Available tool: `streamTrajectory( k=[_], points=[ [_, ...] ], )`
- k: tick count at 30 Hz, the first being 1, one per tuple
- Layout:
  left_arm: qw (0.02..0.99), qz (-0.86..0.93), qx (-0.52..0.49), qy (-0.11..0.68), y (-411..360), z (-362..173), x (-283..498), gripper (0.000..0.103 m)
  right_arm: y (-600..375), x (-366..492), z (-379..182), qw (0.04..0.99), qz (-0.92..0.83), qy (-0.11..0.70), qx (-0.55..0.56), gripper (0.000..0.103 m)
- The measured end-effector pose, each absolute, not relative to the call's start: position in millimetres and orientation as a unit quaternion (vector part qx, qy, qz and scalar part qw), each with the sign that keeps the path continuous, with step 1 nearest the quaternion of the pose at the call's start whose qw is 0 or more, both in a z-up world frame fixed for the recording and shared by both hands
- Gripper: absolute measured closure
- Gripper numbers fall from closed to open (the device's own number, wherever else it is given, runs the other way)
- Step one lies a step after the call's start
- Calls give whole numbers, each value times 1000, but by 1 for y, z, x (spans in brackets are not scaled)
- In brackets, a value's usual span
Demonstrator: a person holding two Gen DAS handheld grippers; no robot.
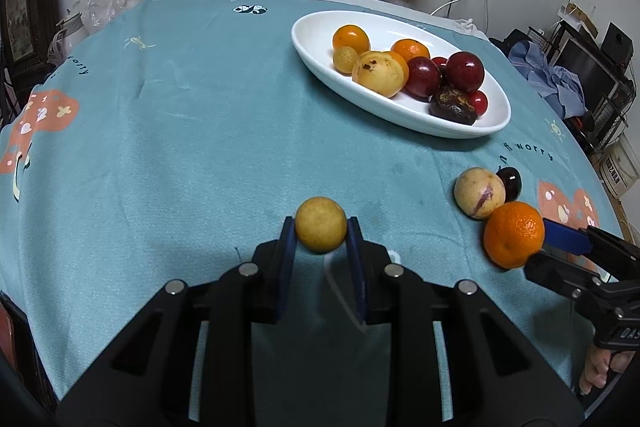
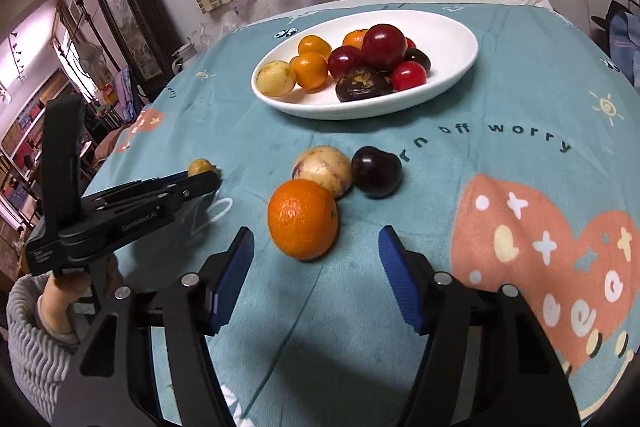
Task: Organize fruits
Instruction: 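Grasp a small yellow plum with the left tool while the right tool grasps a mandarin, then carry the yellow plum and mandarin over the plate and open both tools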
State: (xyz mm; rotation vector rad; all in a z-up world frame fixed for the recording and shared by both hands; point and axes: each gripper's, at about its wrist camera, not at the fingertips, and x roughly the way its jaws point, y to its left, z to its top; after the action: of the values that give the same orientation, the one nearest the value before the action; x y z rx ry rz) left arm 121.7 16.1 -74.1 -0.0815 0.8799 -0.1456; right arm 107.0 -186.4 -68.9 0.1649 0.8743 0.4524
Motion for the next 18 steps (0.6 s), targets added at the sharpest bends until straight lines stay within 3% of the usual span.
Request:
streamTrajectory(
  k=[4, 5, 13, 18],
  points=[
    [901, -71, -40, 425, 16, -74, 122, 77, -177, 114, -77, 872, 226, 429, 70, 65],
    [902, -72, -42, 425, 16, -74, 121, 77, -177, 113, -77, 873, 226, 426, 67, 68],
    [907, -101, -14, 408, -4, -69, 112, 77, -207, 111, -69, 861, 238, 428, 135, 68],
    [914, -108, -6, 392, -10, -60, 104, 77, -199, 109, -69, 862, 240, 431, 121, 68]
  ],
)
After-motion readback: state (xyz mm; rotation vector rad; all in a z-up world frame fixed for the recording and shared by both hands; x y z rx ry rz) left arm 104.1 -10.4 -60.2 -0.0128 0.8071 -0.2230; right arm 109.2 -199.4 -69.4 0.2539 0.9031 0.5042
